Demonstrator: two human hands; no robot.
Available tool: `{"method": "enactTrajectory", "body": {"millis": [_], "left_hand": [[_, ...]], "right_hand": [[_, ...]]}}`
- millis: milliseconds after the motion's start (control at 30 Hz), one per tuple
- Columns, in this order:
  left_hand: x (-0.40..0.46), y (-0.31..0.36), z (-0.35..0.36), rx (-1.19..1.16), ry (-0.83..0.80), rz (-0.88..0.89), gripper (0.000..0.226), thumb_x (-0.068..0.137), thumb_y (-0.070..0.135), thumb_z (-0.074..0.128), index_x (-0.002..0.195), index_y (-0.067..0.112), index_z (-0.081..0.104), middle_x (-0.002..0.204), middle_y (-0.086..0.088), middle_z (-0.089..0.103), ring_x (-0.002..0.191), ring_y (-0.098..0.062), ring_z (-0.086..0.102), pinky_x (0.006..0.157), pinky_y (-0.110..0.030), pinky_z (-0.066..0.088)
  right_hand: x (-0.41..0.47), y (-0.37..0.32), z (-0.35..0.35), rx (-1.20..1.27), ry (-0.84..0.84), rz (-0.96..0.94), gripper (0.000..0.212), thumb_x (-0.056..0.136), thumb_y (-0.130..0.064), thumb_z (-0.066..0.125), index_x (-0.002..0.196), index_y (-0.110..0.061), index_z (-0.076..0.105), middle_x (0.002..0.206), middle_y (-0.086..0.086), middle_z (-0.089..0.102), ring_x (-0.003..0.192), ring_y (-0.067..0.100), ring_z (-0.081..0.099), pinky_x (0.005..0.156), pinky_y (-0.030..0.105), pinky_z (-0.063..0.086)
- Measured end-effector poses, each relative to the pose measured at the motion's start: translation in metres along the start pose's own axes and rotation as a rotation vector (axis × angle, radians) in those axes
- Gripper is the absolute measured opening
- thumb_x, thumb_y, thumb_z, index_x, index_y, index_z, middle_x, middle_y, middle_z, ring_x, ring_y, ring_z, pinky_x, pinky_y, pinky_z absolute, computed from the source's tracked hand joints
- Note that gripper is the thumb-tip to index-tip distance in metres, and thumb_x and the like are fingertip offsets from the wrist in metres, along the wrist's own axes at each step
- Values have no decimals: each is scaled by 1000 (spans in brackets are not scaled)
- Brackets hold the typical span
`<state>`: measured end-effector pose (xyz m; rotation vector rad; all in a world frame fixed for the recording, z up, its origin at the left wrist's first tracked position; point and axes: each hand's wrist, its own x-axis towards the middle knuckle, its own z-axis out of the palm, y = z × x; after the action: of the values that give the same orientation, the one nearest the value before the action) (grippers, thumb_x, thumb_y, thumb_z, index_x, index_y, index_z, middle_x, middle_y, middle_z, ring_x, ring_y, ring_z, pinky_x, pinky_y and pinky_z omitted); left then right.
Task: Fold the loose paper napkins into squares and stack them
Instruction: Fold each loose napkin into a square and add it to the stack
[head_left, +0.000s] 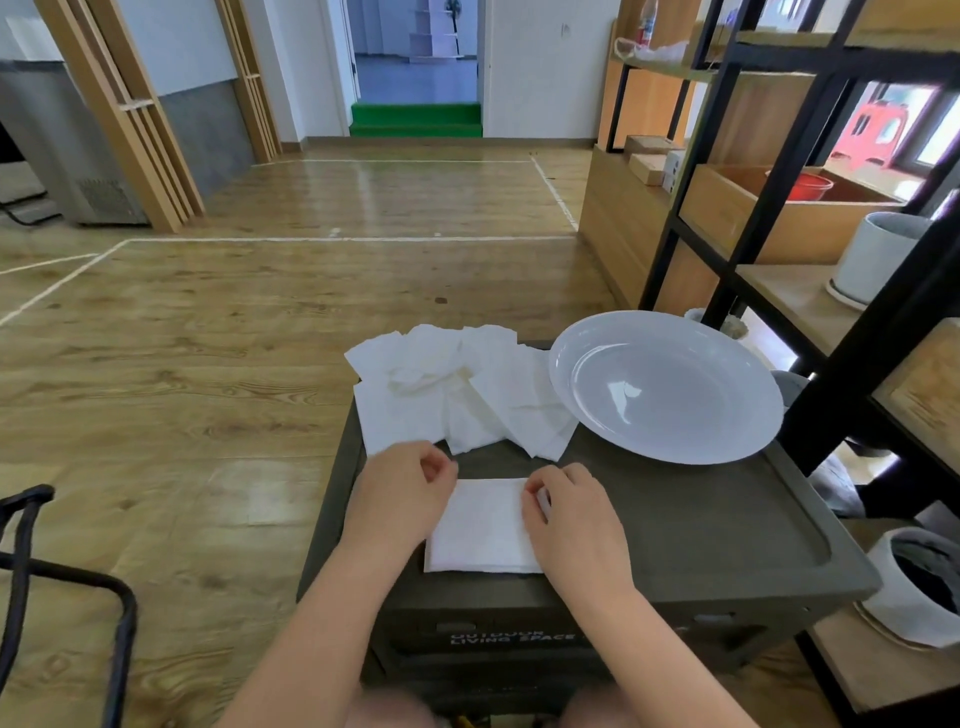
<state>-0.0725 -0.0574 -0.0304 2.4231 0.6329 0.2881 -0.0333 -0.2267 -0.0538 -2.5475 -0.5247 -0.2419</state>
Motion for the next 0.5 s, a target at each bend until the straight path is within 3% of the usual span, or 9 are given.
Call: {"method": "enactTrajectory", "body": {"millis": [67, 167, 300, 433, 500], "left_hand": [[20, 11, 3, 68, 123, -14, 25, 90, 42, 55, 67, 32, 52, 63, 16, 53, 58, 0, 48, 48, -15, 29], [43, 23, 12, 108, 65, -67, 40, 90, 44, 54, 62, 16, 51, 60, 4, 54, 52, -7, 45, 46, -22, 29], [49, 30, 14, 69, 48, -40, 36, 88, 26, 57, 58, 13, 41, 58, -3, 44, 51, -13, 39, 46, -24, 28], [35, 36, 2, -38, 51, 110, 31, 86, 28, 57, 64, 9, 46, 62, -7, 51, 57, -21, 46, 53, -30, 38], [24, 38, -9, -98, 56, 156, 28, 86, 29, 57, 65, 11, 50, 61, -2, 53, 56, -16, 49, 52, -26, 39]], "right_hand": [[0, 1, 1, 17, 7, 8, 16, 95, -31, 51, 101, -21, 62, 91, -8, 46, 78, 8, 48, 65, 15, 39], [1, 1, 2, 37, 2, 41, 14, 94, -33, 52, 101, -25, 61, 92, -10, 45, 79, 7, 49, 66, 14, 40], [0, 2, 3, 55, 5, 56, 13, 93, -34, 53, 100, -26, 60, 91, -11, 44, 77, 7, 49, 65, 12, 39], [1, 2, 2, 96, 7, 57, 11, 93, -35, 55, 97, -26, 60, 92, -11, 45, 75, 5, 49, 62, 10, 36], [1, 2, 0, 159, 10, 75, 8, 92, -34, 56, 96, -28, 59, 93, -13, 46, 74, 2, 50, 60, 8, 35]]}}
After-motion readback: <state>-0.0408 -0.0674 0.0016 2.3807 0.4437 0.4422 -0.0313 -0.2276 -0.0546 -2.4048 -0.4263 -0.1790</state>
